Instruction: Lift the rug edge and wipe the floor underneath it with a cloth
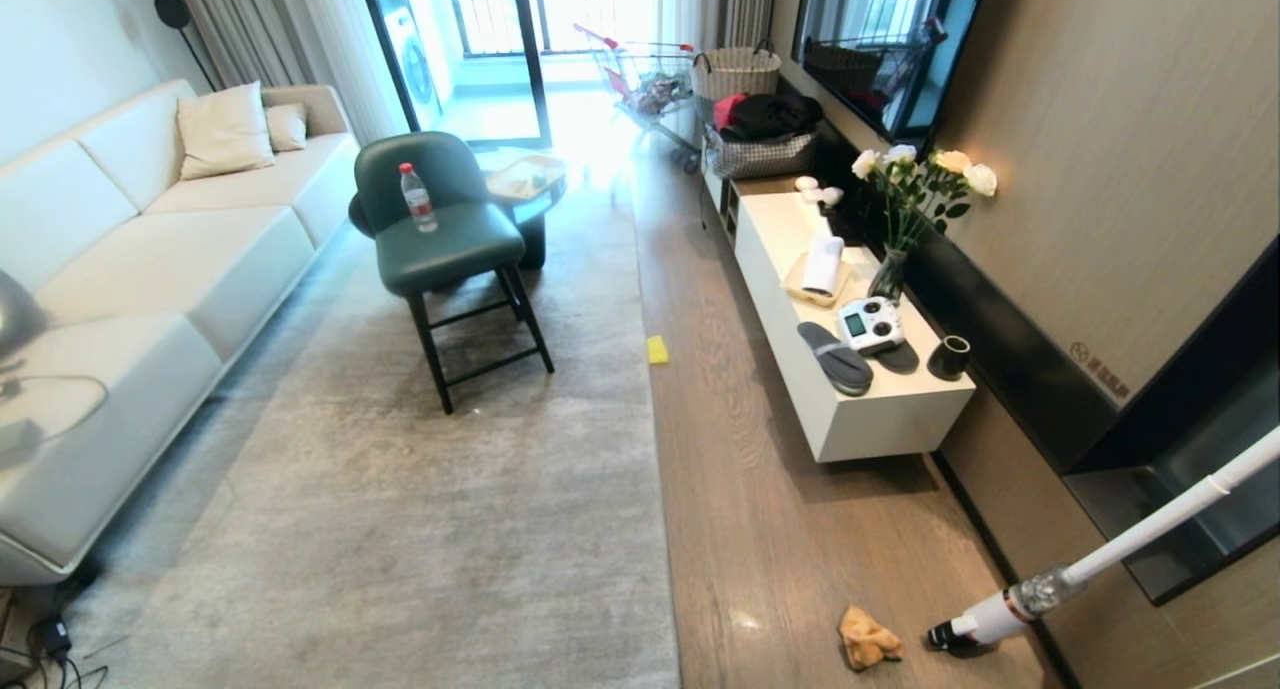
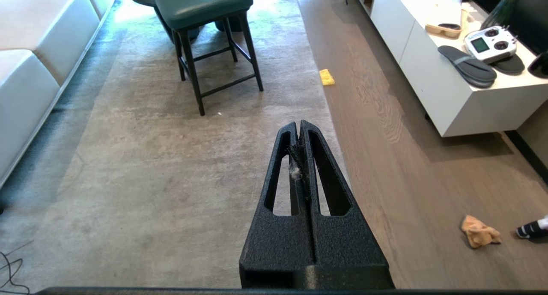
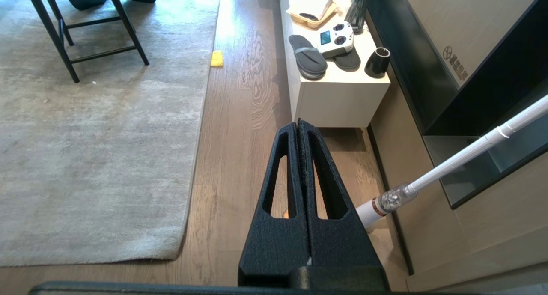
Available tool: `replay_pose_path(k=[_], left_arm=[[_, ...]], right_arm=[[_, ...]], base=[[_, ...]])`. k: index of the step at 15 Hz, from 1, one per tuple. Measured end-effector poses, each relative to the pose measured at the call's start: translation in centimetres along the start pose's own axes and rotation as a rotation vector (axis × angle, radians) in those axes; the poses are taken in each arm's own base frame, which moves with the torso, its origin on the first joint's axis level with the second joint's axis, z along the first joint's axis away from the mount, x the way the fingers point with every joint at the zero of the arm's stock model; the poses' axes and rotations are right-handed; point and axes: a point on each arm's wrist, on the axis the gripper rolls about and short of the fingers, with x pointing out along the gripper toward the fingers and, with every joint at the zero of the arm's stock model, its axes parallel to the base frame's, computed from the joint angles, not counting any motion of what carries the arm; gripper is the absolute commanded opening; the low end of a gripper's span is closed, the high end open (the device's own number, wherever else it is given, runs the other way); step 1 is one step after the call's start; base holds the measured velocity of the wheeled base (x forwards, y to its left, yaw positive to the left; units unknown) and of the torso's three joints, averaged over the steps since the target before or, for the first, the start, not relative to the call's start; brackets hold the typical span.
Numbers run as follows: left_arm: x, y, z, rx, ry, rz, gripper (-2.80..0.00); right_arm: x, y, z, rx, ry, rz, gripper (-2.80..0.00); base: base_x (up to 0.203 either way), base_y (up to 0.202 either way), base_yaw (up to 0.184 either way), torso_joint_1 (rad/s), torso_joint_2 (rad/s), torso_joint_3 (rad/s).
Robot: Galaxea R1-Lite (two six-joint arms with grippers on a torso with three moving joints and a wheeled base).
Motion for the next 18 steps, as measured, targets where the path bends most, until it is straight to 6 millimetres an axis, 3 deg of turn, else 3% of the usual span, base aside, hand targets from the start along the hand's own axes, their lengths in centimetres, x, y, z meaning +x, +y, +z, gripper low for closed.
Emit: replay_pose_path(k=[18], left_arm=[[0.00,0.00,0.00,0.000,0.000,0.001,-2.80]], right_arm=[[0.00,0.00,0.00,0.009,0.000,0.001,-2.80]], base=[[0.000,0.000,0.000,0.048,-0.10,-0.049]])
